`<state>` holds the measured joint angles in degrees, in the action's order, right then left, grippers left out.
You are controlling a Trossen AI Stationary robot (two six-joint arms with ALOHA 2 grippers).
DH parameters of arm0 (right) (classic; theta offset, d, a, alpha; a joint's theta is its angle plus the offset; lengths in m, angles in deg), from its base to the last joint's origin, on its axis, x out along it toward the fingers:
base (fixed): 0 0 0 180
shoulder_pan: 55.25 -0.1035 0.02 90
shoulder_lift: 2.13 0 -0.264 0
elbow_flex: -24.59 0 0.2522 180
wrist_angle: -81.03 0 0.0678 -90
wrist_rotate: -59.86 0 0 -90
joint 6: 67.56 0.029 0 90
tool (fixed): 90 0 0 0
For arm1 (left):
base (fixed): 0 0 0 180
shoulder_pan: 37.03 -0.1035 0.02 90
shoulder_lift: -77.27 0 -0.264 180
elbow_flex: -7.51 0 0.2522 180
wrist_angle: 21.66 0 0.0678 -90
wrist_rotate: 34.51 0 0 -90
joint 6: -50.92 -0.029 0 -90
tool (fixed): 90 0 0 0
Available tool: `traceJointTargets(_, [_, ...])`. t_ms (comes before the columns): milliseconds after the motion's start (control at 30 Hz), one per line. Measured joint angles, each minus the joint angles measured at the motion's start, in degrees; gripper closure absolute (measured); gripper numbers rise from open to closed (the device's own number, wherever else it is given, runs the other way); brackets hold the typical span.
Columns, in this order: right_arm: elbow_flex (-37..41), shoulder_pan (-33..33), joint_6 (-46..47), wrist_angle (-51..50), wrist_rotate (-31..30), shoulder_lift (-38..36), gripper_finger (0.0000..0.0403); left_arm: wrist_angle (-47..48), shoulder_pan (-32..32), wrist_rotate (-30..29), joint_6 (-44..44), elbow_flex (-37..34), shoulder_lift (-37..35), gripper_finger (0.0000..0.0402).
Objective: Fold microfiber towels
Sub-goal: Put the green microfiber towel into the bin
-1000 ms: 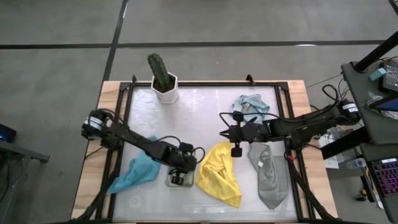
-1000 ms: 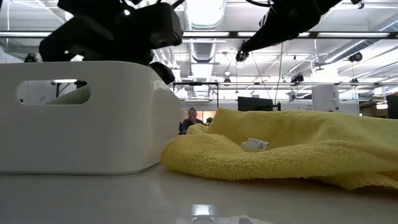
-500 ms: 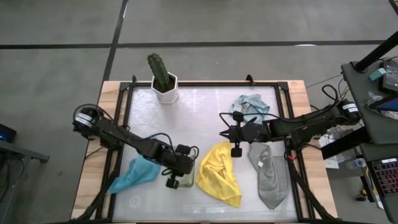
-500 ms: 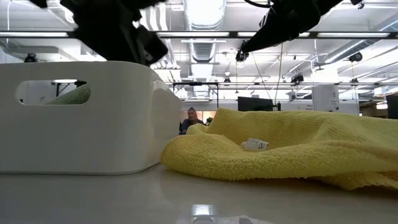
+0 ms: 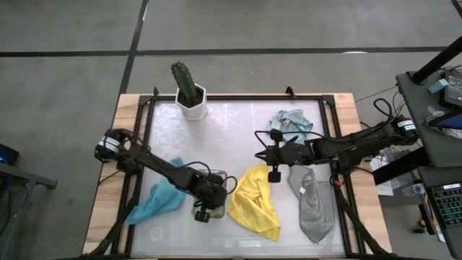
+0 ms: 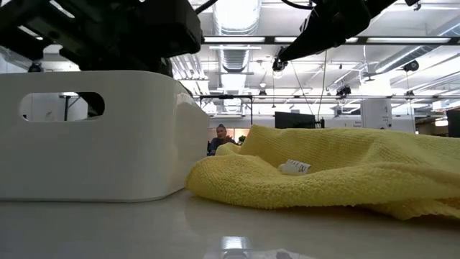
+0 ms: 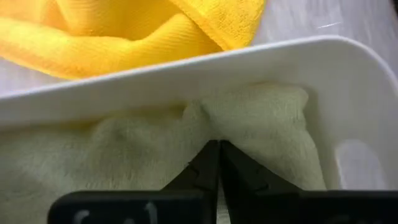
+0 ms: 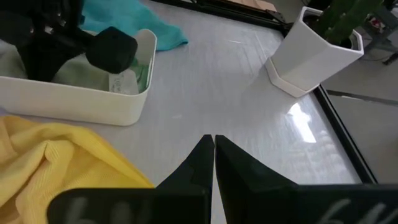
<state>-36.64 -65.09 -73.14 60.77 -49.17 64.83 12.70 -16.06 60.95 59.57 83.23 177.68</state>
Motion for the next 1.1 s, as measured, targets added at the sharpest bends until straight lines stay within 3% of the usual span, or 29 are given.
traceJointTargets(267, [0.00,0.00,0.00,0.00,-0.01,0.00,0.0394,2.93,-0.09,-0.13,0.00,0.51,-5.92,0.0399])
traceJointTargets(567, [0.02,0.00,0.00,0.07,0.00,0.00,0.0394,-0.91,-0.09,3.36,-0.03,-0.29,-1.68,0.0399])
traceJointTargets(833, [0.30,0.00,0.00,1.34,0.00,0.00,0.0394,-1.05,-1.16,3.02,-0.68,-0.04,-0.37,0.0399])
traceJointTargets(967, [0.47,0.00,0.00,1.35,0.00,0.02,0.0394,1.00,-1.18,-0.45,-3.18,0.21,-3.52,0.0399])
traceJointTargets(1100, [0.65,0.00,0.00,1.31,0.00,0.00,0.0394,2.02,-1.89,-9.06,-5.57,0.17,-6.45,0.0399])
